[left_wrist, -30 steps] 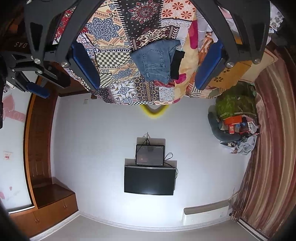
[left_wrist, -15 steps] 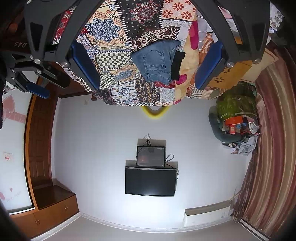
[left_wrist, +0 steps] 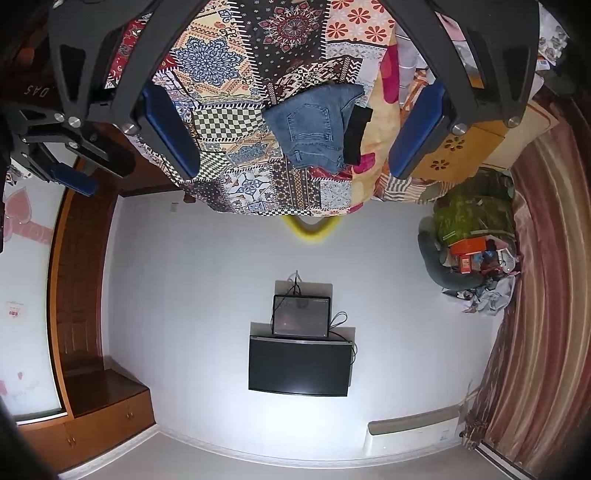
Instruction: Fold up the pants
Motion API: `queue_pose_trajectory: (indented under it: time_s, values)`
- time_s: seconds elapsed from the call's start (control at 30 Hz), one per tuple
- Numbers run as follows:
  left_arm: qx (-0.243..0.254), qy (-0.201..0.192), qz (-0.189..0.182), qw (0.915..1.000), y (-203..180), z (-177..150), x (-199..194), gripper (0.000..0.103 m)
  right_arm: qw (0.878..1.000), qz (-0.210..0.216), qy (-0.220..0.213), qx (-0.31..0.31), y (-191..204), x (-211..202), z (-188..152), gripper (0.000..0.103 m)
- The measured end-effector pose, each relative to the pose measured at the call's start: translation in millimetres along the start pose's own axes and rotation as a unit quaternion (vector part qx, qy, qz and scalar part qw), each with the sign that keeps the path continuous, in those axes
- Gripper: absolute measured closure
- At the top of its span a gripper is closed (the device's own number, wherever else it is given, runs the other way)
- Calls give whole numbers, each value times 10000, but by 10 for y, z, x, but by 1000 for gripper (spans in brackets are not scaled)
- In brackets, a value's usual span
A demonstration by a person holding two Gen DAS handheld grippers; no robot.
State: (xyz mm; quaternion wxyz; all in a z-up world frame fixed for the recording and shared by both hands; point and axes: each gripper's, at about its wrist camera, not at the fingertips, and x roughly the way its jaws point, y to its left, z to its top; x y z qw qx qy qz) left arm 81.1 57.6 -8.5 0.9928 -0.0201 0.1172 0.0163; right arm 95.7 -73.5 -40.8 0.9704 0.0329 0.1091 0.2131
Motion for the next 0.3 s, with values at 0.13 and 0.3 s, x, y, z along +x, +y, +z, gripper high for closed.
queue_pose_trajectory:
  time_s: [0.13,0.3]
  values:
    - [21,26,-2,10000,-10,-3,18,0,10000,-1,12,33,-6,18,-6,0]
    - [41,66,14,10000,-26,-10,49,0,10000,-4,28,55,-4,32,-18,0]
